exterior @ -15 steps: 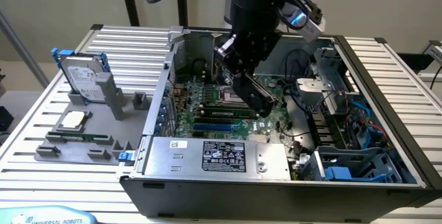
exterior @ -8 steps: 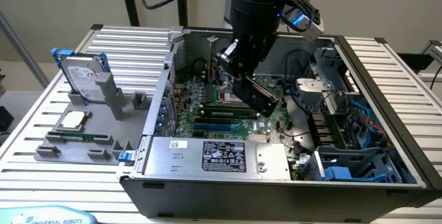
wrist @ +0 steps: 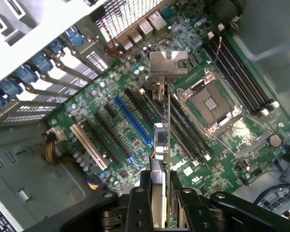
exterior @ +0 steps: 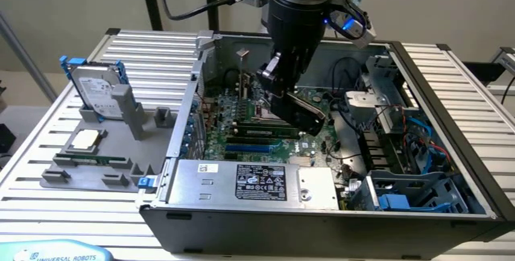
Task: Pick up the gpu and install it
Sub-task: 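Insert the gpu into the slot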
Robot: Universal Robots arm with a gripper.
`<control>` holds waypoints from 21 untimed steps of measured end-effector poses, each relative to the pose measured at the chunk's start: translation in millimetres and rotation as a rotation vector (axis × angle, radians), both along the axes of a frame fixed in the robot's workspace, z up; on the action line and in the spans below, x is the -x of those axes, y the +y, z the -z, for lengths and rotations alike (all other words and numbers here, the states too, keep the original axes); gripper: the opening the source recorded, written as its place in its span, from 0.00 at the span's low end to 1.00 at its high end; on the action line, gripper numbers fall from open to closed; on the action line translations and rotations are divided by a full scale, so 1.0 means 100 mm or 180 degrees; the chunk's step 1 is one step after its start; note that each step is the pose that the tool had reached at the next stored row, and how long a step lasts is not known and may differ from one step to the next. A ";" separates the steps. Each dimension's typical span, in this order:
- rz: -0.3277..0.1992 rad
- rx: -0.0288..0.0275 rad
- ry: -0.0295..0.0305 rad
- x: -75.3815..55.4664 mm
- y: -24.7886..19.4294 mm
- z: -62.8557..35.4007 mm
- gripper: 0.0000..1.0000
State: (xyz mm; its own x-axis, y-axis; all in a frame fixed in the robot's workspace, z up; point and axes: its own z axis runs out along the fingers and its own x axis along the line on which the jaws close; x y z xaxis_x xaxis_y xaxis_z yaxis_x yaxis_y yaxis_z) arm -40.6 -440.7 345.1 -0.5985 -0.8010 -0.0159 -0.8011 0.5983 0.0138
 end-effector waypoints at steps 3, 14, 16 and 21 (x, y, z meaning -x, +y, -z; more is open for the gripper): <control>-0.0177 0.0000 -0.0008 0.00 0.000 0.027 0.26; -0.0815 0.0000 -0.0036 0.00 0.000 0.116 0.26; -0.0930 0.0000 -0.0039 0.00 0.000 0.129 0.26; -0.1216 -0.0002 -0.0040 0.00 0.000 0.165 0.26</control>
State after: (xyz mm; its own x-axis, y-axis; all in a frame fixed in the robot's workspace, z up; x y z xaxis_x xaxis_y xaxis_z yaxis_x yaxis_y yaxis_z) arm -40.6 -440.7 328.6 -0.2566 -0.9663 -0.0219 -0.9665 0.2566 0.0028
